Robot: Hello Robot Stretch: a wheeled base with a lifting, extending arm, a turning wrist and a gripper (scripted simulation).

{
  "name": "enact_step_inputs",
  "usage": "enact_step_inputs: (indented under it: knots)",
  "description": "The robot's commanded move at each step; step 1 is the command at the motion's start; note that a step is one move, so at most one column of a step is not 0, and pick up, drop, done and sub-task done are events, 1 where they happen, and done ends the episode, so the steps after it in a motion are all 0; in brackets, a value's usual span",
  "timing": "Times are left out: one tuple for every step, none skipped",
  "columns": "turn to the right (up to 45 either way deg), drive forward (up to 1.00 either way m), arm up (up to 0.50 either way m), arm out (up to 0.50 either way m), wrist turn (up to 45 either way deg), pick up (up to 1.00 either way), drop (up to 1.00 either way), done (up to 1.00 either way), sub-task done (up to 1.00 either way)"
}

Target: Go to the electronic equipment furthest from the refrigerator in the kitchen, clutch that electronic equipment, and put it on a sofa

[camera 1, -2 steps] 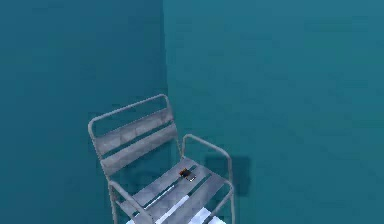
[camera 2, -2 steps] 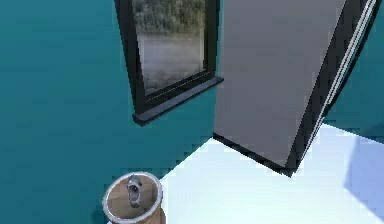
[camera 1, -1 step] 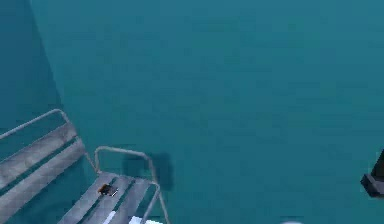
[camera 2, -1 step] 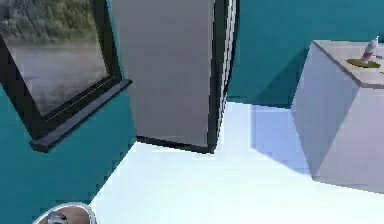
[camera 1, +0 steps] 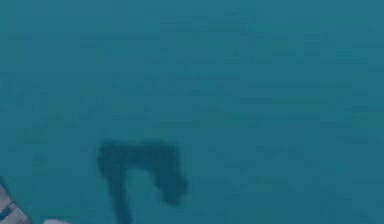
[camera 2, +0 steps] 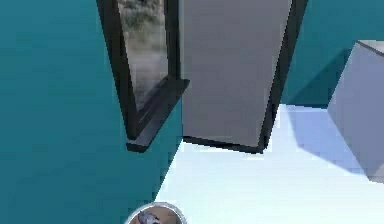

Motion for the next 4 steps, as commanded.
enact_step_inputs:
  knots:
    - [-45.0, 0.00, 0.00, 0.00, 0.0, 0.00, 0.00, 0.00, 0.00]
    - [-45.0, 0.00, 0.00, 0.00, 0.0, 0.00, 0.00, 0.00, 0.00]
    - [-42.0, 0.00, 0.00, 0.00, 0.0, 0.00, 0.00, 0.00, 0.00]
    - [0.0, 0.00, 0.50, 0.00, 0.0, 0.00, 0.00, 0.00, 0.00]
